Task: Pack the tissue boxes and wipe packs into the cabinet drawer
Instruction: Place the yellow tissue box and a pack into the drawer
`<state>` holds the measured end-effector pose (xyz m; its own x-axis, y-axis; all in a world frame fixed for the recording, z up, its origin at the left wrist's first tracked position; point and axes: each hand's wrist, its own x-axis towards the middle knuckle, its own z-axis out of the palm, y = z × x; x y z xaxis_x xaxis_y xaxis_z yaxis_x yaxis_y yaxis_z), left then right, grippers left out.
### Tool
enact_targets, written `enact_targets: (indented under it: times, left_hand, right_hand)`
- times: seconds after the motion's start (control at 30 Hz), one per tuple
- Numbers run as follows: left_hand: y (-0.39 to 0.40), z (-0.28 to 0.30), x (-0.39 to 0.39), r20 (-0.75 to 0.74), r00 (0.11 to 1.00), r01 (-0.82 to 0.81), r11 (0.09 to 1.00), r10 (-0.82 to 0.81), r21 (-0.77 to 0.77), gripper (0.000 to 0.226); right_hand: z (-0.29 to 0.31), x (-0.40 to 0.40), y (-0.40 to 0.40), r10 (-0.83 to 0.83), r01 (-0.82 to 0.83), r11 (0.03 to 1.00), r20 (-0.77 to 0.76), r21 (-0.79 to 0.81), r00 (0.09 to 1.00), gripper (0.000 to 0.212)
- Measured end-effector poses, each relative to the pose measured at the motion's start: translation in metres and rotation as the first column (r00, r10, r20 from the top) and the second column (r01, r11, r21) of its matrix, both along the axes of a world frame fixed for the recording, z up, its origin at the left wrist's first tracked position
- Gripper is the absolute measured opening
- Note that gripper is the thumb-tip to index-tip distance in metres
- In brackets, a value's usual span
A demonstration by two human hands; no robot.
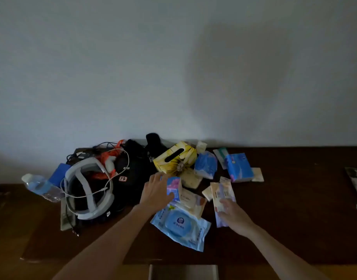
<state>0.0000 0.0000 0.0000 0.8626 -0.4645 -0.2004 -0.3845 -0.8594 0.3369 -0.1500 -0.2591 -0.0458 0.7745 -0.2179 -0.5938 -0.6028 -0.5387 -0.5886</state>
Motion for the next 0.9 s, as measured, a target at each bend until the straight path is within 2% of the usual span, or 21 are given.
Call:
enact_targets:
  times: [0.13,0.3,0.37,0.43,0.57,0.73,0.83,0.9]
  left_hand:
    - [-0.042,-0.034,0.064,-0.030,0.999,-0.036,0.995,0.039,0.095,0.076]
    - [-0.078,-0.105,0.104,-0.144,0.975,-0.145,0.975,0.170,0.170,0.079]
    - [-0.083,-0.123,0.112,-0.144,0.965,-0.196,0.969,0.218,0.148,0.074]
    - [-0.085,-0.132,0.120,-0.068,0.971,-0.220,0.965,0.231,0.140,0.062]
    - [-0.086,-0.125,0.128,-0.015,0.985,-0.167,0.979,0.170,0.120,0.057]
    - [-0.073,-0.085,0.105,0.172,0.982,-0.085,0.996,0.082,0.010,0.068]
    - [-0.057,-0.047,0.076,0.263,0.961,-0.068,0.996,0.082,-0.061,0.067]
    - [-0.049,-0.021,0.049,0.299,0.950,-0.062,0.994,0.086,-0.088,0.067]
  right_hand:
    - [-0.035,0.057,0.004,0.091,-0.078,0.976,0.057,-0.202,0.994,0.071]
    - [-0.097,0.077,0.001,-0.001,-0.064,0.952,-0.211,-0.299,0.978,0.101]
    - [-0.121,0.071,0.001,0.029,-0.104,0.909,-0.187,-0.404,0.982,0.109]
    - [-0.140,0.064,-0.001,0.045,-0.094,0.878,-0.115,-0.470,0.992,0.109]
    - [-0.160,0.051,-0.014,0.072,-0.074,0.867,-0.023,-0.494,0.997,0.107]
    - [-0.153,0.051,-0.028,0.068,-0.067,0.927,-0.010,-0.370,0.998,0.116]
    - [-0.133,0.048,-0.032,-0.013,0.031,0.956,0.063,-0.291,0.998,0.098]
    - [-0.113,0.034,-0.029,-0.095,0.130,0.944,0.127,-0.304,0.987,0.086]
